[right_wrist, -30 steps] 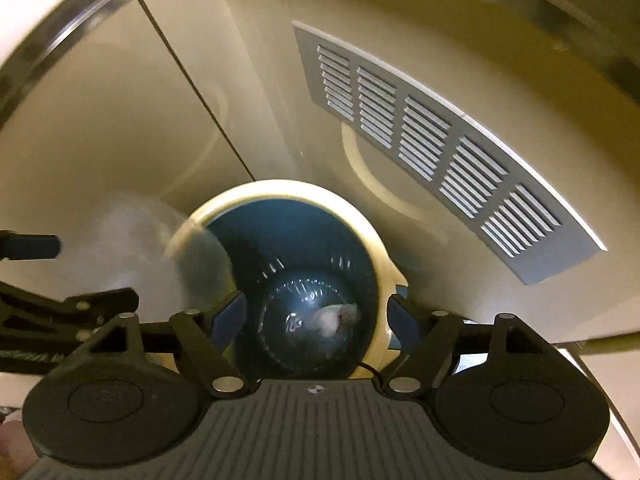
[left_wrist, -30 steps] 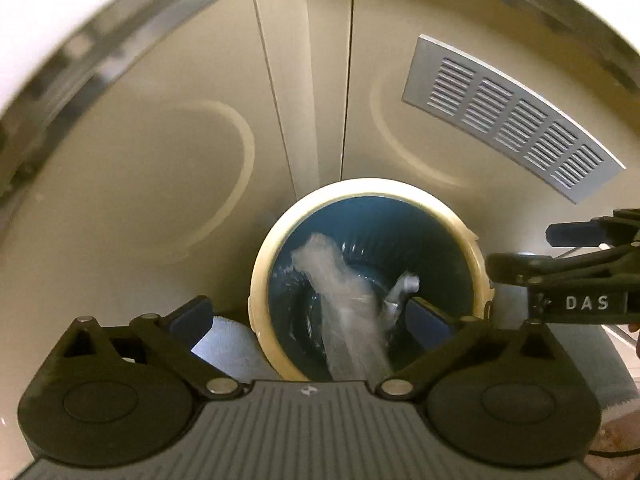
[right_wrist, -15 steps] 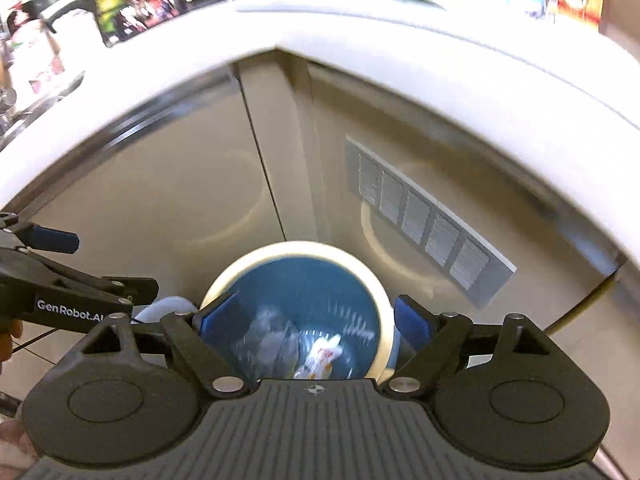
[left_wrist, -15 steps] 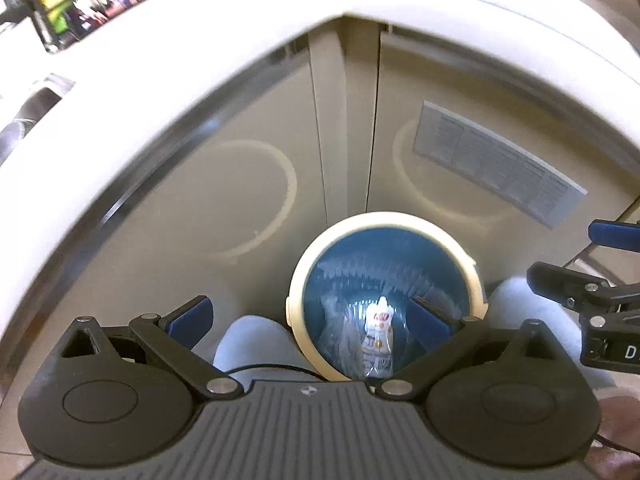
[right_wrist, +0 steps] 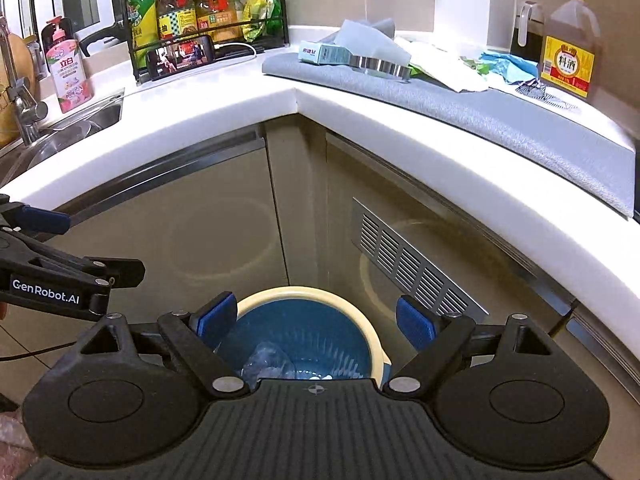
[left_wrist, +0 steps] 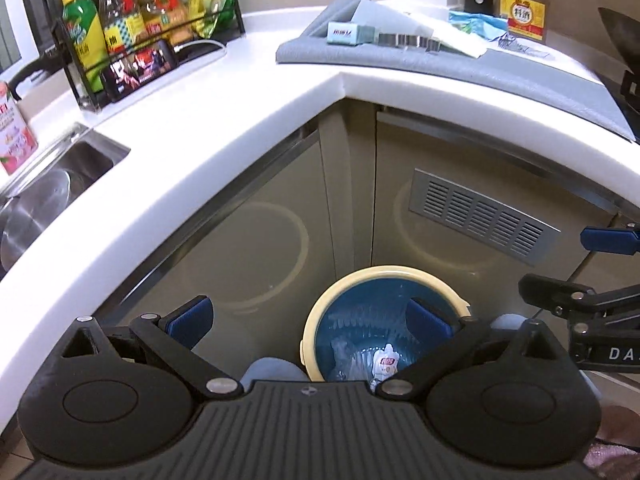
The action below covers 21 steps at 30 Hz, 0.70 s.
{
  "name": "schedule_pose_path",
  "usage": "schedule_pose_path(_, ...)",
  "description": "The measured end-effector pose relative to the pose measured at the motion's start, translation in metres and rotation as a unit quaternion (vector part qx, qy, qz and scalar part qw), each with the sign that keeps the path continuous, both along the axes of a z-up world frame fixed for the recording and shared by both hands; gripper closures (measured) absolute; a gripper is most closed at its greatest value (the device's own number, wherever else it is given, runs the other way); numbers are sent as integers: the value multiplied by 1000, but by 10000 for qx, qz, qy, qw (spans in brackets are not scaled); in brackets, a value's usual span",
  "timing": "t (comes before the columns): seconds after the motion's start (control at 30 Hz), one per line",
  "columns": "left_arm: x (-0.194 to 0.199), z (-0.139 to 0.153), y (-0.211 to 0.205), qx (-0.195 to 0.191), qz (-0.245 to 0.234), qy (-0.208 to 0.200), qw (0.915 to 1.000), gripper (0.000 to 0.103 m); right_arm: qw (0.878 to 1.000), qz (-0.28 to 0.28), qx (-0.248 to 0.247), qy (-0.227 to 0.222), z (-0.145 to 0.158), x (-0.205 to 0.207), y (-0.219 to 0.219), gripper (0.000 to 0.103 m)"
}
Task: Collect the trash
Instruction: 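Move both tools back up toward the grey mat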
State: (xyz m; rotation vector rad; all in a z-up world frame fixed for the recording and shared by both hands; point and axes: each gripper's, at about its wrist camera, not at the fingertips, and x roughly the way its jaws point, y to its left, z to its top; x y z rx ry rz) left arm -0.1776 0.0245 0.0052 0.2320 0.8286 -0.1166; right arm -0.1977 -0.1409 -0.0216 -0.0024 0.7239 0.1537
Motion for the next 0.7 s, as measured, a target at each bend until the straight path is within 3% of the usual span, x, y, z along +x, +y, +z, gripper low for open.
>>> schedule_pose_path(0.7,3,14,1,67,-95,-251,9996,0,9999,21,-74,-67,5,6,0,14)
